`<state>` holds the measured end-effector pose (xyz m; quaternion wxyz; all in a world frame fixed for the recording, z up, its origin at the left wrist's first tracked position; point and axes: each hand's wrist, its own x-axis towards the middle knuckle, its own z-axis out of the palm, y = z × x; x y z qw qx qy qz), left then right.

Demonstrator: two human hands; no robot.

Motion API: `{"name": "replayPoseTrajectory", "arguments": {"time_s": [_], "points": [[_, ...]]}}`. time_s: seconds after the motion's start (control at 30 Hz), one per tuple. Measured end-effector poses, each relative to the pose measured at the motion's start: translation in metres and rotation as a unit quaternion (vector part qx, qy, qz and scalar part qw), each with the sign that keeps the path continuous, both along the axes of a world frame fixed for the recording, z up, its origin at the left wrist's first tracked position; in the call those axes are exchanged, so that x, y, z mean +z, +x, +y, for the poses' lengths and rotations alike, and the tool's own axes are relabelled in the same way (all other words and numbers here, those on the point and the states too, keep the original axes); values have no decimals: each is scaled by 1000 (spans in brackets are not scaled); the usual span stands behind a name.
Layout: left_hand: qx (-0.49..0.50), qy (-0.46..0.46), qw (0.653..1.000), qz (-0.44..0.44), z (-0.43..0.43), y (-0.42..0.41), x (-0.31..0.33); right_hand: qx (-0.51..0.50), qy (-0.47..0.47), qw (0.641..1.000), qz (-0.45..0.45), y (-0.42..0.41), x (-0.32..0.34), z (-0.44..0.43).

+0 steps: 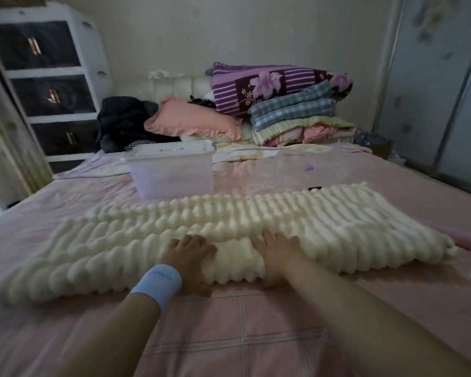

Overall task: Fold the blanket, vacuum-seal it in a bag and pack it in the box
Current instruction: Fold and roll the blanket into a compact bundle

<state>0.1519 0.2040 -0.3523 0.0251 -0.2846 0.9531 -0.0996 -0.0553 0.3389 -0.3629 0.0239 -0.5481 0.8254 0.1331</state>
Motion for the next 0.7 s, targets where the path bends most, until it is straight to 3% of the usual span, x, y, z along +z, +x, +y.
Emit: {"name": "replayPoseTrajectory", "arguments": {"time_s": [0.07, 0.17, 0.27, 0.3, 0.37, 0.43, 0.53, 0.7], "points": [[57, -50, 997, -13, -10, 21, -6, 70, -54, 996, -11, 17, 5, -11], [187, 39, 982, -2, -33, 40, -15, 186, -33, 982, -8, 36, 7, -26], [178, 181, 960, -120, -55, 48, -4, 111, 68, 987, -97, 53, 21, -48], [169, 234, 949, -122, -60, 49, 6, 97, 69, 988, -101, 59, 30, -58], [167, 324, 930, -46, -70, 50, 31, 96, 4, 993, -64, 67, 48, -80], [172, 355, 917, 58, -93, 60, 51, 100, -82, 991, -38, 77, 62, -107], [197, 319, 910, 177, -137, 82, 63, 120, -162, 977, -73, 93, 68, -161], [224, 160, 952, 131, -212, 107, 59, 148, -205, 956, -149, 118, 68, -255]]}}
